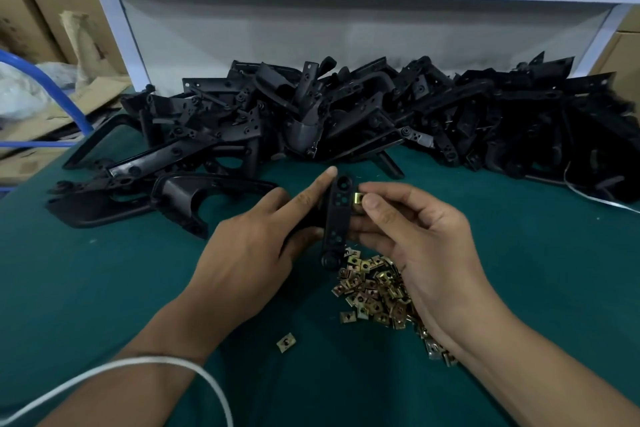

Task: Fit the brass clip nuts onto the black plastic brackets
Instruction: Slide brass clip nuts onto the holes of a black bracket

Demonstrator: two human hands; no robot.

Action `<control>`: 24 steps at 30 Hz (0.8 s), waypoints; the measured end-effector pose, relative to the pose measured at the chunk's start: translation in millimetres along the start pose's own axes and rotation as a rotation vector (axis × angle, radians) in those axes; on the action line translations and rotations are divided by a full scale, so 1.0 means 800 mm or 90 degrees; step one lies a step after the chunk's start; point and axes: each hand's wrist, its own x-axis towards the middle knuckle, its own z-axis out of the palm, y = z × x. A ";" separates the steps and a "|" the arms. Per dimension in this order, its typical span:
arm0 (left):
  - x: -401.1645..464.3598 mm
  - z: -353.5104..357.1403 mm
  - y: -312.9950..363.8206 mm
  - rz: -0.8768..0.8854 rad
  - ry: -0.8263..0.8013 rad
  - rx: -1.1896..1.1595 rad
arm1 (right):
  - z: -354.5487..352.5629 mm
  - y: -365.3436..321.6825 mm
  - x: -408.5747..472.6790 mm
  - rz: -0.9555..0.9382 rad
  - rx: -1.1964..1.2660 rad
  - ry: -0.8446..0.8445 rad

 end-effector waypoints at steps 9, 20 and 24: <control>0.000 0.001 0.005 -0.018 0.019 0.005 | -0.001 0.000 -0.001 0.012 -0.009 -0.007; 0.001 0.003 0.017 -0.028 0.027 0.127 | -0.014 -0.016 0.002 0.005 -0.122 0.004; 0.001 0.003 0.020 -0.029 0.025 0.134 | -0.016 -0.023 0.004 0.035 -0.136 0.002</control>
